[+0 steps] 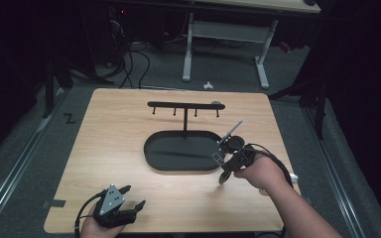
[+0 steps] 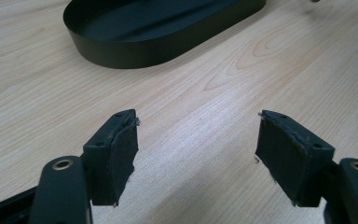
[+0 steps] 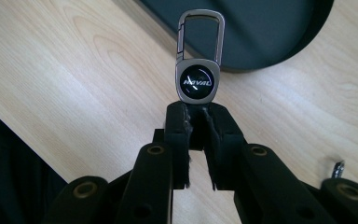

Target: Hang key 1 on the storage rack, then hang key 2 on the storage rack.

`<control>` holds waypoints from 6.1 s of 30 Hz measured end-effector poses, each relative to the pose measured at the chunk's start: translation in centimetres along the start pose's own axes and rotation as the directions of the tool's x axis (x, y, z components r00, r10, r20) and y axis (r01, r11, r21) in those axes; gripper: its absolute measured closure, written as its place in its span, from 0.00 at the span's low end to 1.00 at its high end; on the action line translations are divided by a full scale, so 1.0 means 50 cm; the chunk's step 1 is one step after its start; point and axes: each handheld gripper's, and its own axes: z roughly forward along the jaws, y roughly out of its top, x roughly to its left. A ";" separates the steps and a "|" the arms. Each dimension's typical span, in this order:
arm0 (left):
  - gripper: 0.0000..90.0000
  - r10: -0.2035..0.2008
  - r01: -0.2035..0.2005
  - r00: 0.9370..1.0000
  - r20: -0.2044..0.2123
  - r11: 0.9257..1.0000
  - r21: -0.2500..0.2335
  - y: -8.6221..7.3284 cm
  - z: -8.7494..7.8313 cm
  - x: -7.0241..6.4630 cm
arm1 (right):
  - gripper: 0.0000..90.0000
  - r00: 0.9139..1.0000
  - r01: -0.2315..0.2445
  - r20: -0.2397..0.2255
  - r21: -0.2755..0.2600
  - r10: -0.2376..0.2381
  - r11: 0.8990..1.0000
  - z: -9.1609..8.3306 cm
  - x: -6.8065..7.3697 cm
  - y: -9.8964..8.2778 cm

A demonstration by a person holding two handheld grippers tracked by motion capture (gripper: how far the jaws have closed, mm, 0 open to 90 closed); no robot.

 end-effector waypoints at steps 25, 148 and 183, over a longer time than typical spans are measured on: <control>0.33 0.006 -0.006 1.000 -0.003 1.000 0.006 -0.002 0.000 0.003 | 0.89 0.999 0.035 0.035 -0.092 -0.032 0.995 -0.073 0.005 0.096; 0.32 0.049 -0.049 0.999 -0.004 0.998 0.049 -0.007 0.012 -0.011 | 0.64 0.947 -0.293 0.129 -0.021 0.293 0.956 0.133 -0.254 -0.185; 0.32 0.068 -0.069 0.997 0.034 0.997 0.039 0.000 0.025 -0.014 | 0.96 0.963 -0.252 0.101 0.002 0.250 0.968 0.111 -0.225 -0.173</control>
